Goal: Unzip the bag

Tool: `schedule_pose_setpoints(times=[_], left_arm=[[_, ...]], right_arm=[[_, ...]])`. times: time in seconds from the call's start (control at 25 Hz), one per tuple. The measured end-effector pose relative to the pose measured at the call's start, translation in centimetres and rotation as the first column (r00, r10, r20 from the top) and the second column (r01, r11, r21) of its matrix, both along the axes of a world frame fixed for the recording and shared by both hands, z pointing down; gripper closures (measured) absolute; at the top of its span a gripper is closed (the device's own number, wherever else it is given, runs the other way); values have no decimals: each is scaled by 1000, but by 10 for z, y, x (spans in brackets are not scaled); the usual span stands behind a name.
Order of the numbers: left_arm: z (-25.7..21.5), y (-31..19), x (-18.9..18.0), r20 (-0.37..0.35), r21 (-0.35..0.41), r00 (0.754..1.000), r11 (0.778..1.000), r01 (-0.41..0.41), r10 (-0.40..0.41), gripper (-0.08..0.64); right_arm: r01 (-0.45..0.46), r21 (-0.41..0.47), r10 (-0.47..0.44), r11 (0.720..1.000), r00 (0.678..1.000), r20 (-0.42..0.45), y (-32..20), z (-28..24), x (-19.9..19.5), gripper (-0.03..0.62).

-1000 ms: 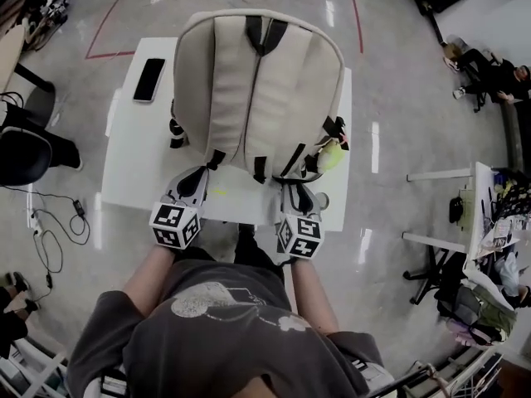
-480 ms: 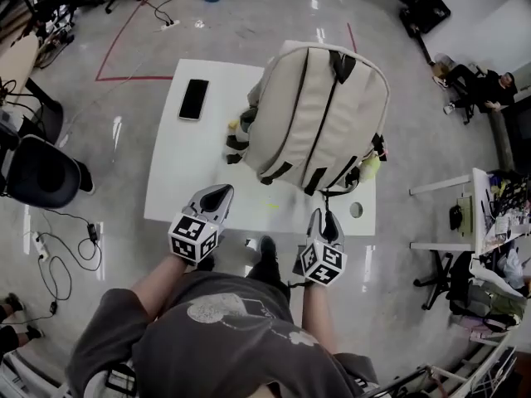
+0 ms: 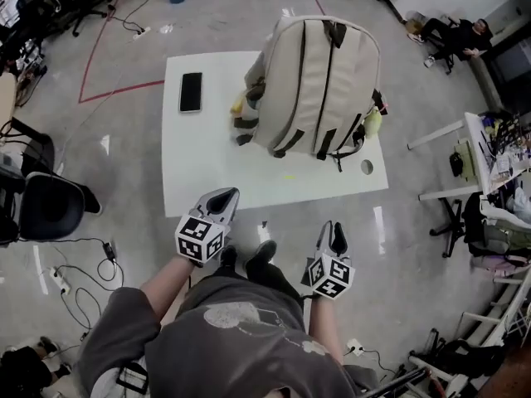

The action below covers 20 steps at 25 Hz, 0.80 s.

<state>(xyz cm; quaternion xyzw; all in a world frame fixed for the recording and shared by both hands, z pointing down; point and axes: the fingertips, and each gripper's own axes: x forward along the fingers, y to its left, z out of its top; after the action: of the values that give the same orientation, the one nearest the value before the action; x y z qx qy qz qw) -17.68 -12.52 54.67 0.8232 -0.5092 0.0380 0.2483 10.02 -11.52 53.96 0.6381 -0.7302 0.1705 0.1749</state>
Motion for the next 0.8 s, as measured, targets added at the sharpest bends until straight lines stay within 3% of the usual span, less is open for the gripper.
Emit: schedule_pose_setpoints(times=[0.16, 0.28, 0.56, 0.8], left_arm=[[-2, 2, 23, -26, 22, 998, 998, -59, 60, 554], [3, 8, 36, -45, 18, 996, 997, -79, 79, 554], [20, 42, 55, -26, -28, 996, 996, -89, 88, 554], [9, 87, 84, -35, -28, 994, 994, -107, 106, 554]], right_arm=[[-83, 2, 83, 997, 996, -26, 24, 9, 29, 560], [-105, -5, 105, 994, 994, 13, 31, 21, 36, 592], [30, 32, -33, 999, 995, 95, 52, 32, 9, 592], [79, 55, -85, 995, 989, 117, 87, 23, 15, 592]])
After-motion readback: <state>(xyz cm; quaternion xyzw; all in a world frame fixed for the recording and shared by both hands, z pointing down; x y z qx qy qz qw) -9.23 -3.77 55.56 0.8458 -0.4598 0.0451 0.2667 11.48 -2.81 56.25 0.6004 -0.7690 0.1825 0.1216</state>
